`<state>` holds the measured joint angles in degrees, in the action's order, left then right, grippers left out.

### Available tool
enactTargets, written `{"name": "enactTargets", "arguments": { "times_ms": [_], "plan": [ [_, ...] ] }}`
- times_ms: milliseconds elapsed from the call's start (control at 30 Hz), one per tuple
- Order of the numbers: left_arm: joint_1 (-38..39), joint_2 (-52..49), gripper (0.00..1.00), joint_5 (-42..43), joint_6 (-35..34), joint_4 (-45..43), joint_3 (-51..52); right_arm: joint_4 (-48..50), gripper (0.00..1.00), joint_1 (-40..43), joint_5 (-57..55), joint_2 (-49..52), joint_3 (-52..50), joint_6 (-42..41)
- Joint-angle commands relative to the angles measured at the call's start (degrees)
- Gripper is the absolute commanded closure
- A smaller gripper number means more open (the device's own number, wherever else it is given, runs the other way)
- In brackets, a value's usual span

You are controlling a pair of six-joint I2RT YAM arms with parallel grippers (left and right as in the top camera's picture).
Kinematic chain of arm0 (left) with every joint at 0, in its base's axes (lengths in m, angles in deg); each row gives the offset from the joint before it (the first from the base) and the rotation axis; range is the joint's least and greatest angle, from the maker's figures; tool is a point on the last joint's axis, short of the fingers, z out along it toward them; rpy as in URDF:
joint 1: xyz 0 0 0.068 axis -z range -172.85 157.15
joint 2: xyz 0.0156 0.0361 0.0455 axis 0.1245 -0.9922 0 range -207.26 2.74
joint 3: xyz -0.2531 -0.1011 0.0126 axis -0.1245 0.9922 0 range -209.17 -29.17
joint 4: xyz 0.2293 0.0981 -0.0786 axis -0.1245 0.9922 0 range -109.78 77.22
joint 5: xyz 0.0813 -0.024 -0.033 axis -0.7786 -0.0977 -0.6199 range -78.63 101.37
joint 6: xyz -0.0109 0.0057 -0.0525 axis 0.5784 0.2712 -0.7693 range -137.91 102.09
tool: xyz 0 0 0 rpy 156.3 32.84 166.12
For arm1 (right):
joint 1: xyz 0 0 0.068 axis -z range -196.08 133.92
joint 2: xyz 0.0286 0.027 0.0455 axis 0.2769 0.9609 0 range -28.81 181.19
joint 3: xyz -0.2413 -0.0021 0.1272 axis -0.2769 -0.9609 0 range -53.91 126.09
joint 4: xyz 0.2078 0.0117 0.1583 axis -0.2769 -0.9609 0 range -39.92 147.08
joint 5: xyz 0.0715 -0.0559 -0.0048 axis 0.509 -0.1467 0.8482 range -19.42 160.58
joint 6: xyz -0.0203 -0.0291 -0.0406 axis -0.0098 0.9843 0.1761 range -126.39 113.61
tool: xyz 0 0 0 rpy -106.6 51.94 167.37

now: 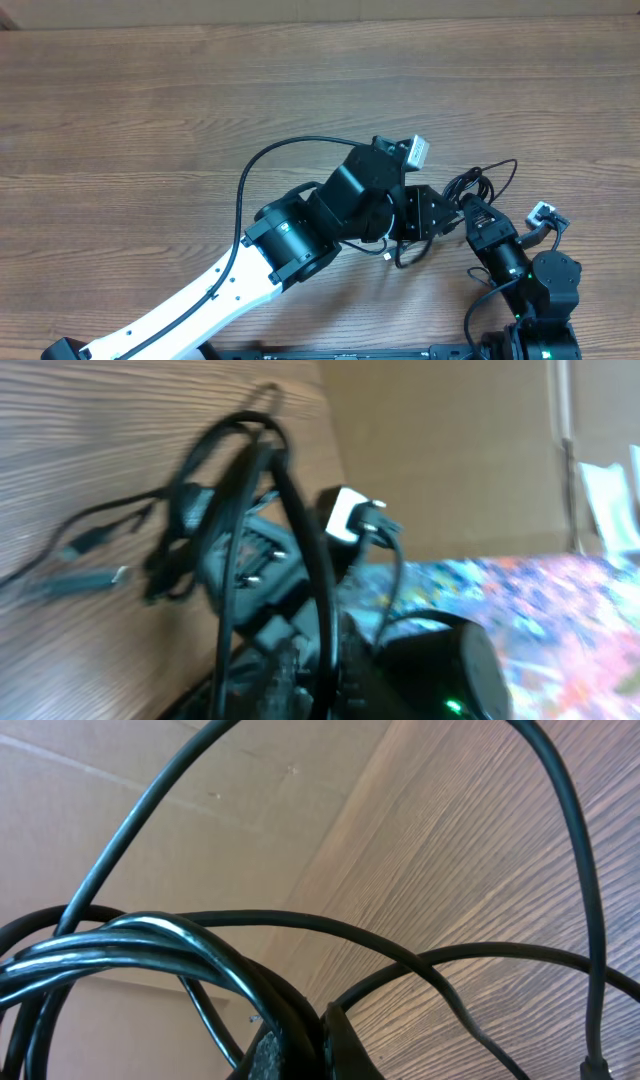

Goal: Untangle cables

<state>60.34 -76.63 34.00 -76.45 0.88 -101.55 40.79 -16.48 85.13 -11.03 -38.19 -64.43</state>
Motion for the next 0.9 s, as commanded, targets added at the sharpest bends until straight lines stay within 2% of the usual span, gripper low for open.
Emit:
{"name": "enactTargets", "arguments": {
  "times_ms": [0, 67, 100, 167, 267, 433, 700, 767, 867],
  "plan": [
    [0.4, 0.3, 0.67, -7.9, 3.6, 2.1, -1.0, 0.5, 0.96, 0.2, -1.0, -0.3, 0.8, 0.0],
    [0.4, 0.3, 0.51, -12.5, 4.5, 4.5, -1.0, 0.5, 0.96, 0.2, -1.0, -0.3, 0.8, 0.0],
    [0.4, 0.3, 0.34, -15.0, 4.8, 5.9, -1.0, 0.5, 0.96, 0.2, -1.0, -0.3, 0.8, 0.0],
    [0.4, 0.3, 0.19, -19.7, 4.8, 8.8, -1.0, 0.5, 0.96, 0.2, -1.0, -0.3, 0.8, 0.0],
    [0.4, 0.3, 0.09, -23.7, 5.0, 11.7, -1.0, 0.5, 0.96, 0.2, -1.0, -0.3, 0.8, 0.0],
    [0.4, 0.3, 0.00, -24.6, 13.2, 13.0, -1.0, 0.3, 0.96, 0.2, -1.0, -0.3, 0.8, 0.0],
    [0.4, 0.3, 0.00, -24.6, 27.4, 14.6, -1.0, -0.9, 0.96, 0.2, -2.5, -0.3, 0.8, 0.0],
    [0.4, 0.3, 0.02, -24.6, 31.2, 15.2, -1.0, -1.2, 0.96, 0.2, -3.0, -0.3, 0.8, 0.0],
    [0.4, 0.3, 0.14, -24.3, 37.6, 15.6, -1.0, -1.3, 0.96, 0.2, -3.2, -0.3, 0.8, 0.0]
  ]
}}
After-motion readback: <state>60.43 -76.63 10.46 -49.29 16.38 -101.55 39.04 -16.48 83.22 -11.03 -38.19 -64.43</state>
